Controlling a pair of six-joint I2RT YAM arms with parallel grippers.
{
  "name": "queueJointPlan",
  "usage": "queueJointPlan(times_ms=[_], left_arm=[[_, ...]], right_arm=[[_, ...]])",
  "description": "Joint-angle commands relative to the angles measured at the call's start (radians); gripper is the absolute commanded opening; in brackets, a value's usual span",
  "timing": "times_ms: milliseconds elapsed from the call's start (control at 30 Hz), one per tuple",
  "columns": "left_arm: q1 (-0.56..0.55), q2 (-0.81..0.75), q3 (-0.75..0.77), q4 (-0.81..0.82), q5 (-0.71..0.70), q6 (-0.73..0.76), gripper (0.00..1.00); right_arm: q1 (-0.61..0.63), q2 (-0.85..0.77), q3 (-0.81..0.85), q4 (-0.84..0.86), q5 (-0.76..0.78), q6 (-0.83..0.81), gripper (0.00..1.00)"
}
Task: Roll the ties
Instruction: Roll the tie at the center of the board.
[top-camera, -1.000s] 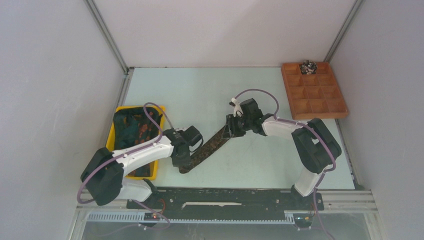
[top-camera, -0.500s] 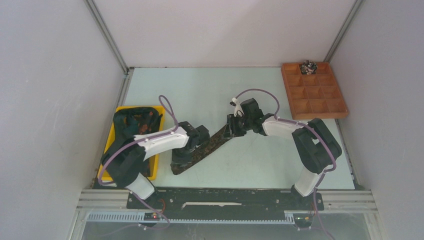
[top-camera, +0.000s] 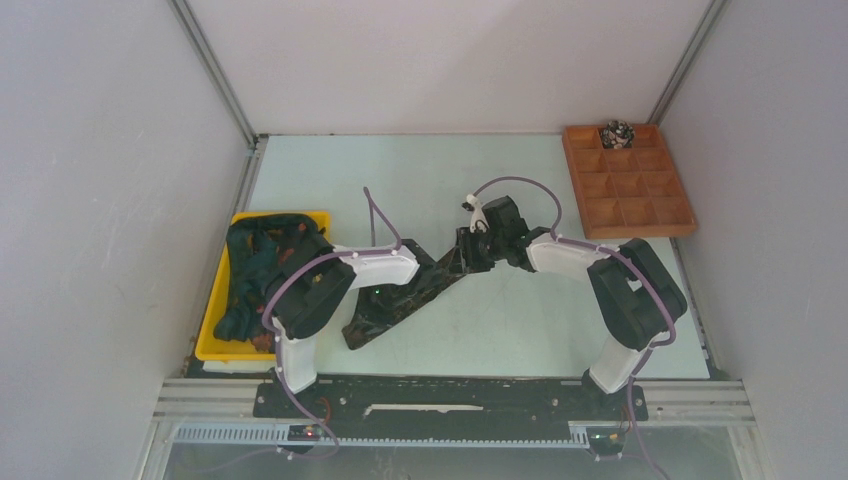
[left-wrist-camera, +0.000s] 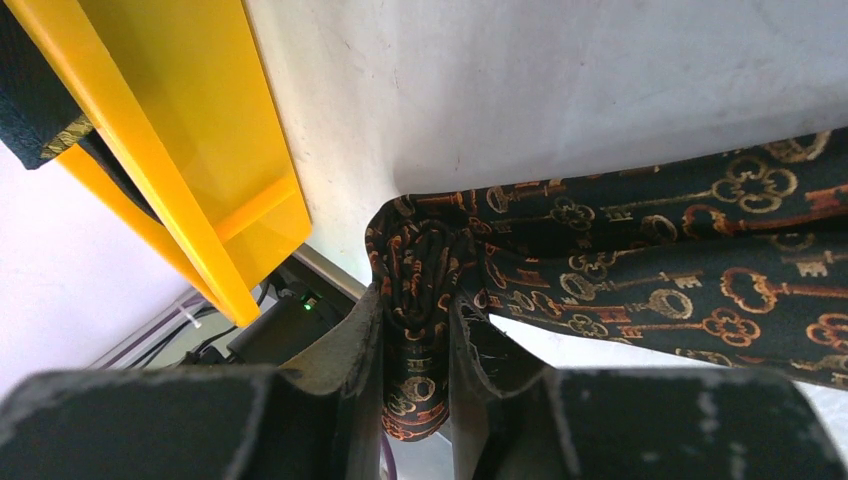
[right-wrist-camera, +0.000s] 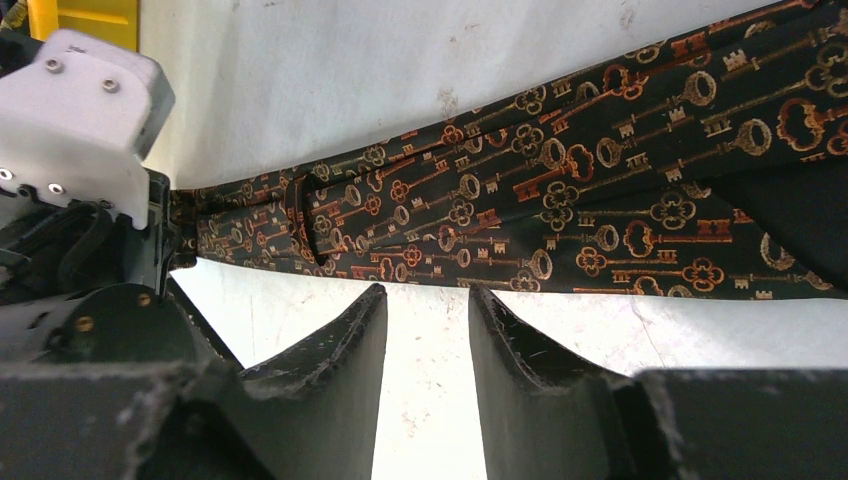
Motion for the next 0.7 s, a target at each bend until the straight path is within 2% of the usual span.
queueJointPlan(times_ms=[0, 300, 667], left_arm=[[-0.005, 0.046, 0.046, 0.047, -0.036, -0.045, 0.2], [-0.006, 0.032, 0.083, 0.064, -0.027, -0.07, 0.42], [-0.013, -0.025, 0.102, 0.054, -0.023, -0.072, 0.55]], right_arm=[[-0.004, -0.045, -0.002, 0.002, 0.023, -0.014, 0.39], [-0.002, -0.048, -0.002, 0.001, 0.022, -0.014, 0.38], [0.001, -0.047, -0.001, -0.001, 0.031, -0.019, 0.38]])
